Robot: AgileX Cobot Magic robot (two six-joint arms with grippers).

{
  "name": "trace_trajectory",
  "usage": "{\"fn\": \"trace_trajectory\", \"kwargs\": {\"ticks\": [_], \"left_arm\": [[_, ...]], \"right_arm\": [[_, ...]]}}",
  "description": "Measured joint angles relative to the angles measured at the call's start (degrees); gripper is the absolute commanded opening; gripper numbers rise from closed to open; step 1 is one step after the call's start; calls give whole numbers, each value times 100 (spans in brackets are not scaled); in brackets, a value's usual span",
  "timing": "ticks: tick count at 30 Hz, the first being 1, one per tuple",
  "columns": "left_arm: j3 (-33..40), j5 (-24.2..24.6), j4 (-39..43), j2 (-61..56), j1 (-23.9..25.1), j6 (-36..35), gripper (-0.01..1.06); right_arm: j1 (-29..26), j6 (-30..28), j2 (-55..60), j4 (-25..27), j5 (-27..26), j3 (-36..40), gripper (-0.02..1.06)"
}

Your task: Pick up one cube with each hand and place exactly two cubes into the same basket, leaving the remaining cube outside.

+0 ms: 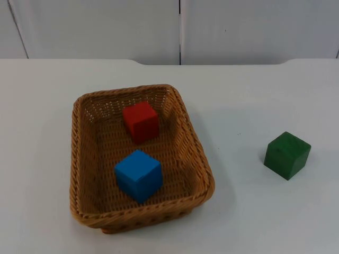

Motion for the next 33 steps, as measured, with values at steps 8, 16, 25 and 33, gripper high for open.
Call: {"fn": "trace_trajectory", "kwargs": {"ticks": [8,16,25,33], "left_arm": [[0,0,0,0,0,0,105],[0,0,0,0,0,0,105],[0,0,0,0,0,0,105],[0,0,0,0,365,0,105]], "right_arm": [[0,0,0,0,0,0,105],[0,0,0,0,0,0,105],[0,0,0,0,0,0,105],[0,0,0,0,0,0,105]]}}
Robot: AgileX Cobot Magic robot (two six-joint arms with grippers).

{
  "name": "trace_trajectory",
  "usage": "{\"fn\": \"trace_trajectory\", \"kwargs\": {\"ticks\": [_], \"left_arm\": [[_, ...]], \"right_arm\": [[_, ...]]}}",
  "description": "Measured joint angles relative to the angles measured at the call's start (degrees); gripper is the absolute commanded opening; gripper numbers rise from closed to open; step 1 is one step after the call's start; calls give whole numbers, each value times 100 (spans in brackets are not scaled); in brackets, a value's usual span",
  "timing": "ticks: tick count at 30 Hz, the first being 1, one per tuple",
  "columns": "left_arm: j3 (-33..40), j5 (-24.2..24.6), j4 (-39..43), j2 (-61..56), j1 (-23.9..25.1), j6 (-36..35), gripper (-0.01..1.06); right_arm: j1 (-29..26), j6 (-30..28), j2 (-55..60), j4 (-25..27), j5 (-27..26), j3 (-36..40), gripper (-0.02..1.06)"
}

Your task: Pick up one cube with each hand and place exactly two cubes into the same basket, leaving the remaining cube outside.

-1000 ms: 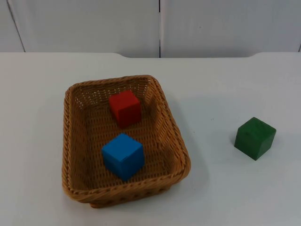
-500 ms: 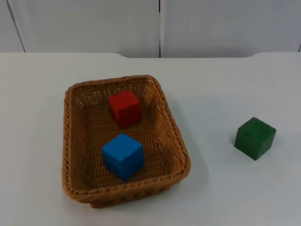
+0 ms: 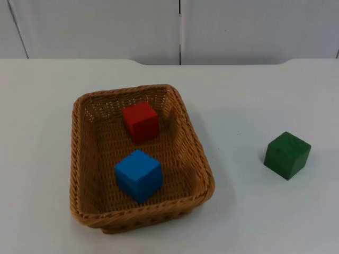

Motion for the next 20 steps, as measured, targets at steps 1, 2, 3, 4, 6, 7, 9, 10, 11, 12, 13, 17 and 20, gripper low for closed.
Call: {"fn": "trace_trajectory", "kwargs": {"ticks": [1,2,3,4,6,7,9,10,11,12,13,17,20], "left_arm": [[0,0,0,0,0,0,105],[0,0,0,0,150,0,105],[0,0,0,0,319,0,105],[0,0,0,0,470,0,105],[0,0,0,0,852,0,105],[0,0,0,0,852,0,105],[0,0,0,0,1203,0,105],[0,0,0,0,1386,0,105],[0,0,0,0,1558,0,105],[0,0,0,0,1558,0,105],[0,0,0,0,1693,0,105],[0,0,0,0,2176,0,105],[0,0,0,0,2347,0,105]], "right_arm": [[0,0,0,0,0,0,105],[0,0,0,0,0,0,105],[0,0,0,0,0,0,105],[0,0,0,0,0,0,105],[0,0,0,0,0,0,105],[0,0,0,0,0,0,105],[0,0,0,0,0,0,105],[0,0,0,0,0,0,105],[0,0,0,0,0,0,105],[0,0,0,0,0,0,105],[0,0,0,0,0,0,105],[0,0,0,0,0,0,105],[0,0,0,0,0,0,105]]}}
